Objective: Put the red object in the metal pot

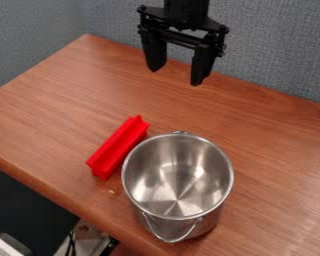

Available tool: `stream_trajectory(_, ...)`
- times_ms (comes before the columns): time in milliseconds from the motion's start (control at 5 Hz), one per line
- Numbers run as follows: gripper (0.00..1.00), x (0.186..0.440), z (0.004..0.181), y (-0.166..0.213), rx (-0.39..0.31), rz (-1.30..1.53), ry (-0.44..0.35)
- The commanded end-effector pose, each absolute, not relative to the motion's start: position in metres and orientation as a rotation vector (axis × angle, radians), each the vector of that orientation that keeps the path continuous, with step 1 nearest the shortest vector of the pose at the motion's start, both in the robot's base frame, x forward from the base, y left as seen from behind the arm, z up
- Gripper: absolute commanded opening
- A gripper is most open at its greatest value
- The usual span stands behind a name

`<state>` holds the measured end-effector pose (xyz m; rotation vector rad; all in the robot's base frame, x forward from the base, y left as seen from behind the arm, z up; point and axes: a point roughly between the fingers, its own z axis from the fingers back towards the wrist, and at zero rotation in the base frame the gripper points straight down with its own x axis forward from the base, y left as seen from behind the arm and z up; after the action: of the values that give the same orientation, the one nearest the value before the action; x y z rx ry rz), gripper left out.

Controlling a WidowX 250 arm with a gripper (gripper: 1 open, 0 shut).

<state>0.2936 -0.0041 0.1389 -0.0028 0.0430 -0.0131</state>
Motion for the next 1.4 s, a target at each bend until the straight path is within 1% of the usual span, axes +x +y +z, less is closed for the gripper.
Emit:
stream_trajectory(0,1.0,0.296,0.128,-0.014,0.003,-0.009,0.081)
stream_trajectory(200,1.0,0.283,0.115,-0.01,0.015,-0.026,0.106)
stream_trajectory(600,1.0,0.266,0.105,0.027,-0.032,-0.207,0.061)
stream_trajectory(1000,1.0,0.227,0.107,0.047,0.043,-0.3,0.047)
stream_trajectory(1200,1.0,0.212,0.097,0.043,0.073,-0.253,0.051)
